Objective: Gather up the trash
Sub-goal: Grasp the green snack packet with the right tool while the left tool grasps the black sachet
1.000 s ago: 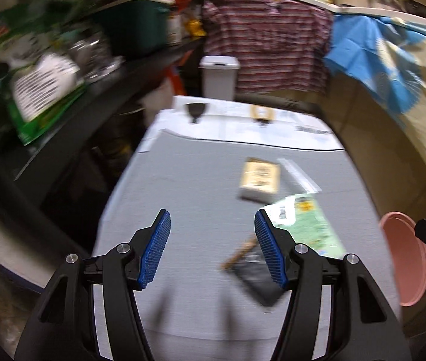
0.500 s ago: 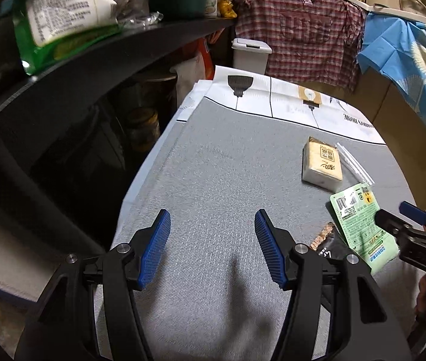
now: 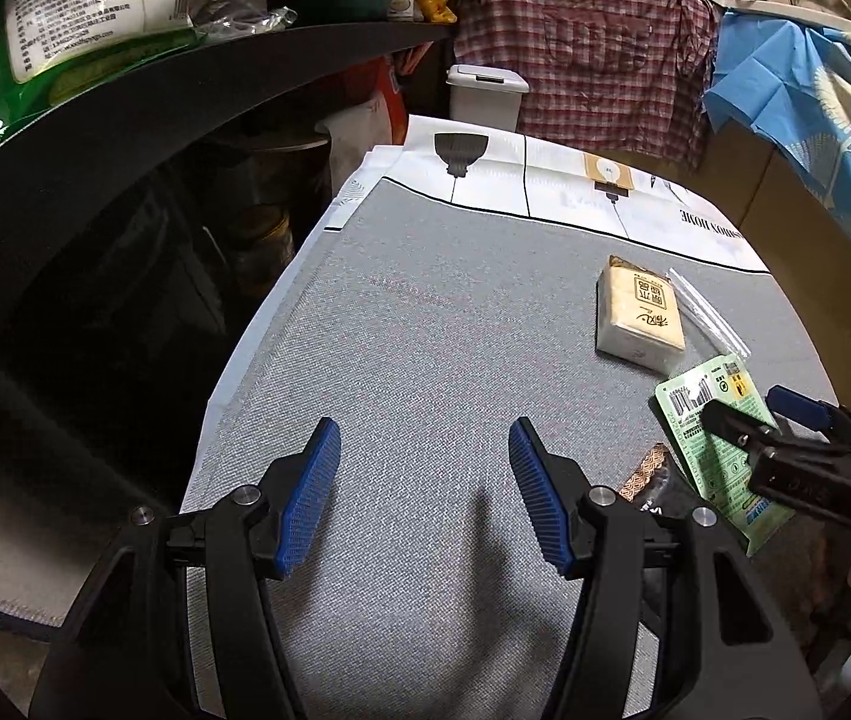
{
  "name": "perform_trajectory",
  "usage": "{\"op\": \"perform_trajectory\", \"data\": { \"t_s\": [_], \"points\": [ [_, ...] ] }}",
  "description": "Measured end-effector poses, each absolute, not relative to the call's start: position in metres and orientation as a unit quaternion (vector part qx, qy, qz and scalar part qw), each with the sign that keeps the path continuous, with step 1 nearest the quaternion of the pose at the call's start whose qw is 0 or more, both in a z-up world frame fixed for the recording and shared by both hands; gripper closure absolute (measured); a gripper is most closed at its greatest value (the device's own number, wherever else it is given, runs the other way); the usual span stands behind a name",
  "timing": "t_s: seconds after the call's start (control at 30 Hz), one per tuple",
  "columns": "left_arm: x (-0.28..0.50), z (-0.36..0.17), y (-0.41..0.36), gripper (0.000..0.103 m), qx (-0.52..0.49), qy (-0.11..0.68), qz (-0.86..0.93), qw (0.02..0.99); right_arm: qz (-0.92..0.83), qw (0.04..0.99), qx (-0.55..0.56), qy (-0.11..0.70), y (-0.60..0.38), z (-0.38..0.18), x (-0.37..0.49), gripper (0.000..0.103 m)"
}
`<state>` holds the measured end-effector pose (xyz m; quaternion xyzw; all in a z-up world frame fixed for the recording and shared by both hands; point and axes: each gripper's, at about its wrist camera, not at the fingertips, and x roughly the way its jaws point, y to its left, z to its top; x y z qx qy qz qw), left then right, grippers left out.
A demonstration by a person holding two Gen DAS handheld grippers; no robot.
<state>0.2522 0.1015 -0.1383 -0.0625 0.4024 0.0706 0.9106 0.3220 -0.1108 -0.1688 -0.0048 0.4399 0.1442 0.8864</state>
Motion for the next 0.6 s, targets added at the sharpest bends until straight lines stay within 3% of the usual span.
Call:
{"op": "perform_trajectory", "data": {
  "t_s": [0.1,0.13,0.2,0.27,0.37,0.6],
  "points": [
    [0.252,-0.140,0.101,0.045,-0.061,0.405,0.071,0.910,0.162,0.882,-0.031,0.441,-0.098,-0.169,0.320,0.015],
    [0.252,-0.141,0.101,0.045,-0.061,0.406,0.071,0.909,0.167,0.882,-0.041,0.438,-0.094,-0.169,0.317,0.027],
    [0.254,-0.141,0.100,0.045,-0.061,0.407,0.071,0.909,0.183,0.882,-0.046,0.432,-0.090,-0.167,0.315,0.038],
    [0.254,-0.142,0.100,0.045,-0.060,0.408,0.071,0.908,0.198,0.881,-0.037,0.428,-0.091,-0.165,0.312,0.057],
    [0.253,-0.142,0.098,0.045,-0.059,0.406,0.069,0.909,0.210,0.879,-0.011,0.427,-0.097,-0.164,0.309,0.072],
    [0.251,-0.141,0.091,0.045,-0.059,0.404,0.060,0.911,0.223,0.888,0.005,0.402,-0.102,-0.153,0.298,0.093]
  ]
}}
